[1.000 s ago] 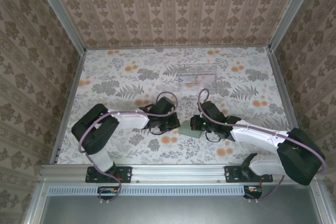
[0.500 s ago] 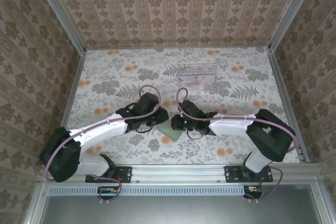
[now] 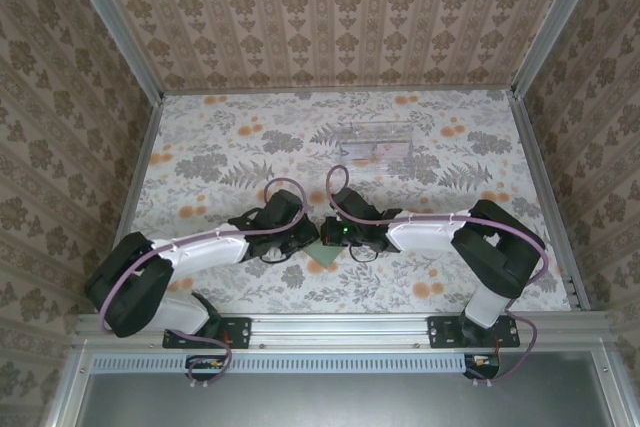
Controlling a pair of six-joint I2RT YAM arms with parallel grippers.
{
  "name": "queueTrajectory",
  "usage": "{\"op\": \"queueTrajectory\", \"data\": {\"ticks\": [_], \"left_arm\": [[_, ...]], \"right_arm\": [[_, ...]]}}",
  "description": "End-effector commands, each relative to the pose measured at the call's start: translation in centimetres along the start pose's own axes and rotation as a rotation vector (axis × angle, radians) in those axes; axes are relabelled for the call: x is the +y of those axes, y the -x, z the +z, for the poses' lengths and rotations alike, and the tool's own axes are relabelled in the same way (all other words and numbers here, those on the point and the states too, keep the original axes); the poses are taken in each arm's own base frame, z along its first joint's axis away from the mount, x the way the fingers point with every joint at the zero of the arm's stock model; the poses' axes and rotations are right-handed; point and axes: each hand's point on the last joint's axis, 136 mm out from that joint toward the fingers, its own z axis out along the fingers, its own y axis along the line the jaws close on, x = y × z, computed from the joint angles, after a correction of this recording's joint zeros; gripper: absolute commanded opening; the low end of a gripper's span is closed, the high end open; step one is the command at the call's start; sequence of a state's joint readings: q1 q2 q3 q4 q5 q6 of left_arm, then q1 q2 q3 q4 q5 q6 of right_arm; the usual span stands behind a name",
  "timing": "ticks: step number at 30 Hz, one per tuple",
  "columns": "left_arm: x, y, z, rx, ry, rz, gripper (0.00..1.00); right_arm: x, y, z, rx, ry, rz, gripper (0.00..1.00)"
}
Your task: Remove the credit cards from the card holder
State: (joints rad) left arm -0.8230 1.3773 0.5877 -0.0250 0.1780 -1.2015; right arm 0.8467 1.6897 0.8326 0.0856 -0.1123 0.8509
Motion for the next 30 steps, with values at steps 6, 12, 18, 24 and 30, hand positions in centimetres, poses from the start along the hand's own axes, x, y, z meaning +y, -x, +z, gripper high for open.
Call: {"op": "queueTrajectory", "data": {"ticks": [6, 12, 18, 24, 30], "left_arm": [[5.8, -1.8, 2.2, 0.057, 0.182, -0.09, 0.04], [6.3, -1.8, 2.3, 0.06, 0.202, -0.093, 0.02], [6.1, -1.5, 1.8, 0.044, 0.206, -0.079, 0.02], [4.9, -1.1, 1.1, 0.029, 0.16, -0.038, 0.02], [3.5, 0.6, -2.6, -0.087, 0.117, 0.012, 0.06]], "right_arm": [[0.9, 0.4, -0.7, 0.027, -0.054, -0.186, 0.18], [0.1, -0.5, -0.6, 0.089, -0.116, -0.314, 0.37], [0.4, -1.4, 0.4, 0.142, -0.112, -0.374, 0.42], [0.0, -1.9, 0.9, 0.156, -0.131, -0.386, 0.43], [0.0, -1.5, -0.3, 0.121, -0.167, -0.47, 0.48]]}}
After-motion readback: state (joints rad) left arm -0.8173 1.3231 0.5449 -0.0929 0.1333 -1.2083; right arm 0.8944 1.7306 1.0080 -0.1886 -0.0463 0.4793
